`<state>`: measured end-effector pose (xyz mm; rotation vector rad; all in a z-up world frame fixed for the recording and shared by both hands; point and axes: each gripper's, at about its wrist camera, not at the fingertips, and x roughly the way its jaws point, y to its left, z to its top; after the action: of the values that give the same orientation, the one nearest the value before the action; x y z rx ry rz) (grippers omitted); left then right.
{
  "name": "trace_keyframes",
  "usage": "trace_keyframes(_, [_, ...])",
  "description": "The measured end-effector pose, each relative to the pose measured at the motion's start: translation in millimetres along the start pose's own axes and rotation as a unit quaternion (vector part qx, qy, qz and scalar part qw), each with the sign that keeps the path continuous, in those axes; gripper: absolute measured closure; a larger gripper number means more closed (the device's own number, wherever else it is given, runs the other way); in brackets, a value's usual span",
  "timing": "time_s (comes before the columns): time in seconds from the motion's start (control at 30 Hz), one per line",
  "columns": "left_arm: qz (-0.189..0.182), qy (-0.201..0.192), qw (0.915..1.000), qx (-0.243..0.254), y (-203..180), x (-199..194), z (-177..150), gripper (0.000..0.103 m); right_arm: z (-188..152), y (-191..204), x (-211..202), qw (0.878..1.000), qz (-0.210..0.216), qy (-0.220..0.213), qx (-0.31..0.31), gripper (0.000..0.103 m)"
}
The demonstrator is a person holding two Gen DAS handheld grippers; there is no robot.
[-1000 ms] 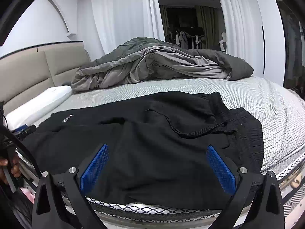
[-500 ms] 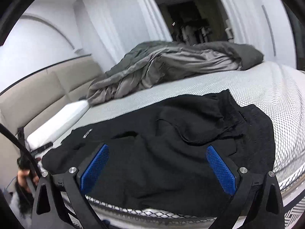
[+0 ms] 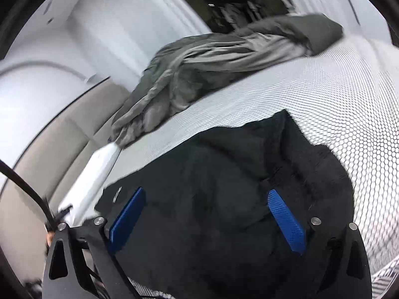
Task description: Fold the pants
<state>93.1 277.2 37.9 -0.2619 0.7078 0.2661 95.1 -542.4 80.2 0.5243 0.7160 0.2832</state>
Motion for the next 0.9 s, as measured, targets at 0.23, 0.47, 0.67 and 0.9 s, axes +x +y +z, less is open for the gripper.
trace_keyframes(0.23, [-0.008,0.076,0.9965,-0.033,46.8,90.0,36.5,0.019,51.1,-29.7,47.5,0.998,-0.030,0.050,0.021,0.003])
trace_keyframes(0.47, [-0.036,0.169,0.9846,-0.022,39.3,185.6,60.6,0.026,83.3,-58.6,92.0,0.994,-0.038,0.093,0.043,0.005])
trace_keyframes(0.67, [-0.009,0.213,0.9767,0.029,10.1,234.4,52.8,0.056,99.6,-84.7,124.1,0.990,-0.047,0.112,0.071,0.017])
trace_keyframes(0.9, [0.001,0.167,0.9831,0.075,-4.0,244.4,50.4,0.078,121.4,-70.3,155.7,0.987,-0.102,0.121,-0.008,0.097])
